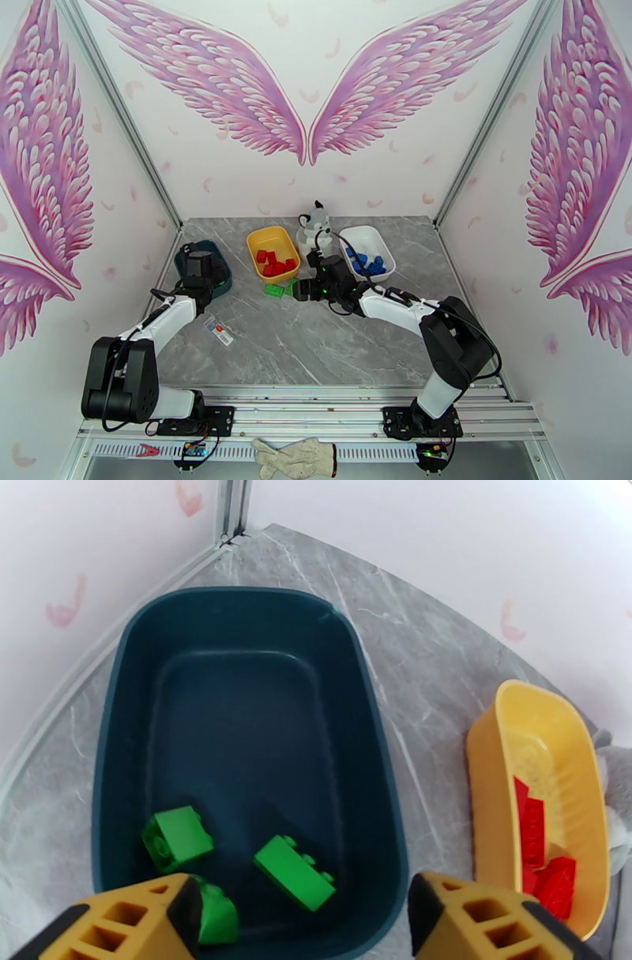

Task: Sort the legos into containers by color

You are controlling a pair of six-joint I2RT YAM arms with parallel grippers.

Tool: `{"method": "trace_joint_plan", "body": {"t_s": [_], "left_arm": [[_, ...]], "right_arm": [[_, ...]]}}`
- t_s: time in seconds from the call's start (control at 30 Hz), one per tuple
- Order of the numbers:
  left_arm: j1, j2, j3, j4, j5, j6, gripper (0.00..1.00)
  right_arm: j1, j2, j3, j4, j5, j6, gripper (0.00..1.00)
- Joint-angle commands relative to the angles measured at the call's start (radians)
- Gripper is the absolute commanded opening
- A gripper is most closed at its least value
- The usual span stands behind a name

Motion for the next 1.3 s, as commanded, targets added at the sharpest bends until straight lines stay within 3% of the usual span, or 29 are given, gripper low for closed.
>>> {"method": "trace_joint_plan", "body": {"t_s": [0.0, 0.3, 0.77, 1.0, 1.27], "left_arm": [[-0.059, -0.082, -0.048, 0.036, 0.021, 0.011, 0.79], [-0.310, -0.060, -0.064, 0.121, 0.084, 0.087, 0.89], [-0.619, 0.347, 0.167, 0.240, 0.297, 0.346, 0.92], [-0.681, 0.540, 0.346, 0.164, 0.344, 0.432, 0.92], [-0.702, 0.696, 0.496, 0.075, 0.327, 0.492, 0.91]], "right_arm": [[0.001, -0.021, 0.028, -0.049, 0.104, -0.010, 0.80], [-0.083, -0.107, -0.060, -0.034, 0.179, 0.053, 0.79], [-0.274, -0.281, -0.246, 0.055, 0.159, 0.157, 0.88], [-0.324, -0.316, -0.282, 0.074, 0.135, 0.170, 0.91], [-0.374, -0.310, -0.305, 0.109, 0.077, 0.196, 0.94]]}}
